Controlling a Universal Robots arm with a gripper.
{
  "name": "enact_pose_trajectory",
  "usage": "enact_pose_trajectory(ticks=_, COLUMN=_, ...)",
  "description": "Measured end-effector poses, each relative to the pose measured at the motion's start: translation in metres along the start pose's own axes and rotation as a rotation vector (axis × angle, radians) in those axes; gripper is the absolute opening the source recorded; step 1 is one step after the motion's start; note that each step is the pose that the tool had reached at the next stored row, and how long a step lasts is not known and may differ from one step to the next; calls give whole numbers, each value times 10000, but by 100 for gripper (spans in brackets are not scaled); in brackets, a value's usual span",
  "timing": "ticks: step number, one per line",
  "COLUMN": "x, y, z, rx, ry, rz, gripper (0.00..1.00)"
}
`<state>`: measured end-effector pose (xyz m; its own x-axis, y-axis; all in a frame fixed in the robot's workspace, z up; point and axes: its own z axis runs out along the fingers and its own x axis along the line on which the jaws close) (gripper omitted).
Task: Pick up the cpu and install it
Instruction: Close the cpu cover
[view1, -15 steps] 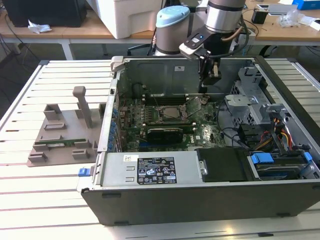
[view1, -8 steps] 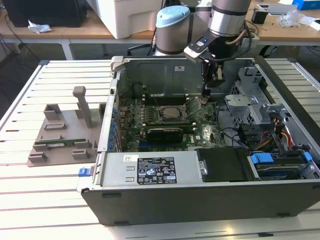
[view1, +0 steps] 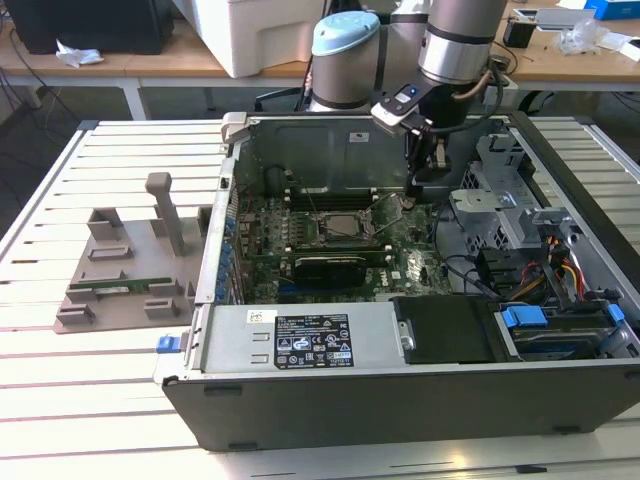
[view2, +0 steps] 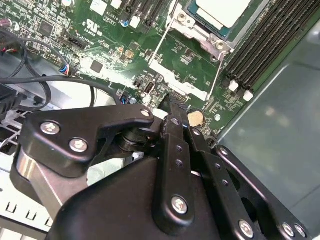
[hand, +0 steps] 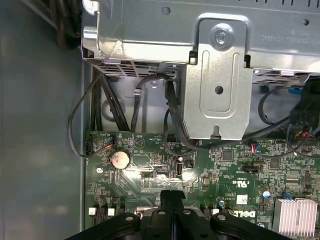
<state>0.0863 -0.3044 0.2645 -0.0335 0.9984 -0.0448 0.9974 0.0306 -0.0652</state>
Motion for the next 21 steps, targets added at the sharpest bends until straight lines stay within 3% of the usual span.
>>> enact_pose_trajectory(ticks=13, x=14, y=24, z=231, rx=4, ry=0, rz=0, gripper=11)
enact_pose_trajectory(ticks=21, x=16, y=-35, z=235, rx=-43, ry=3, rz=2, gripper=11)
